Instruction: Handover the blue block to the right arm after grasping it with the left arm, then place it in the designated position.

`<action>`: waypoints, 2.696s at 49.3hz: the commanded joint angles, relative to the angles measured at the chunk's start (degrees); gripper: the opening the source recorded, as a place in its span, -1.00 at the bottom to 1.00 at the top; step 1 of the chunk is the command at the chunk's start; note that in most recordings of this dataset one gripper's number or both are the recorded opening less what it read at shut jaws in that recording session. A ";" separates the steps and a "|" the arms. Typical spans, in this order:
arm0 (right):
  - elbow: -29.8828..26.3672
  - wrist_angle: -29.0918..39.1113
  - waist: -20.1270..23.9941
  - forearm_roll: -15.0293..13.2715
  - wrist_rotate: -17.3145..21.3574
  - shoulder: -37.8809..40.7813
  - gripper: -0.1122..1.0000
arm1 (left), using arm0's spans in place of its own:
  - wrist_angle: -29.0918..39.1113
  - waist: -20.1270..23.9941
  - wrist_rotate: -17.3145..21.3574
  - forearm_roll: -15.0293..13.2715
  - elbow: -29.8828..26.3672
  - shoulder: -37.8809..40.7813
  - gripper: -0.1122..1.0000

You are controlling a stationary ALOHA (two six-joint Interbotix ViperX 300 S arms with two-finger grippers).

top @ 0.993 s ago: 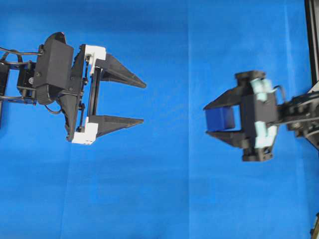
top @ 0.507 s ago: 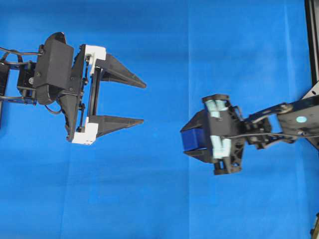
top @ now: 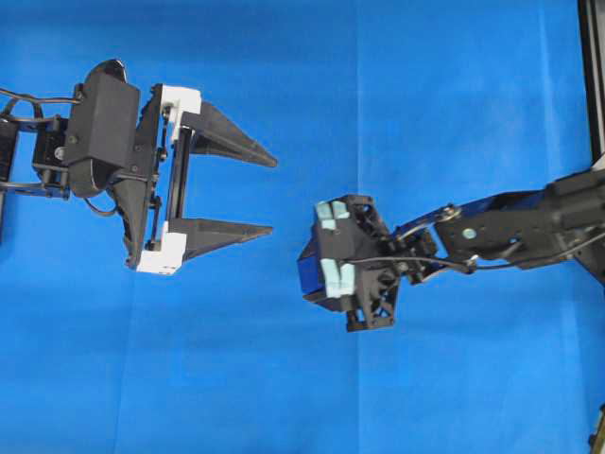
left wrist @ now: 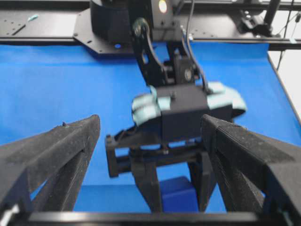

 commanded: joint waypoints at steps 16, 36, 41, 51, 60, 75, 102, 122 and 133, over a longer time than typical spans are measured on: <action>-2.29 -2.64 -0.70 1.41 0.09 3.69 -0.05 | -0.18 0.18 -0.09 0.09 -0.44 -1.05 0.84; -2.20 -2.81 -1.32 1.93 0.09 3.78 -0.05 | -0.18 0.18 -0.09 0.09 -0.53 -1.05 0.84; -2.37 -2.81 -1.41 3.16 0.09 3.96 -0.05 | -0.18 0.18 0.00 0.09 -0.53 -1.05 0.84; -2.55 -2.46 -1.41 4.22 0.09 3.96 0.69 | -0.18 0.18 0.09 0.09 -0.44 -1.14 0.84; -2.81 -1.93 -1.32 4.22 0.09 3.52 0.78 | -0.18 0.18 0.09 0.09 -0.44 -1.14 0.84; -2.46 6.86 -0.44 4.31 0.09 -3.60 0.81 | -0.18 0.09 0.18 0.09 -0.44 -1.23 0.84; -2.20 27.77 1.32 3.60 -0.44 -25.84 0.80 | -0.26 0.18 0.35 0.09 -0.44 -1.23 0.84; -0.26 35.86 1.76 1.32 -0.53 -38.41 0.80 | -0.26 0.18 0.26 0.09 -0.53 -1.14 0.84; 1.05 34.10 1.76 0.18 -0.44 -40.34 0.80 | -0.26 0.18 0.35 0.09 -0.62 -1.14 0.84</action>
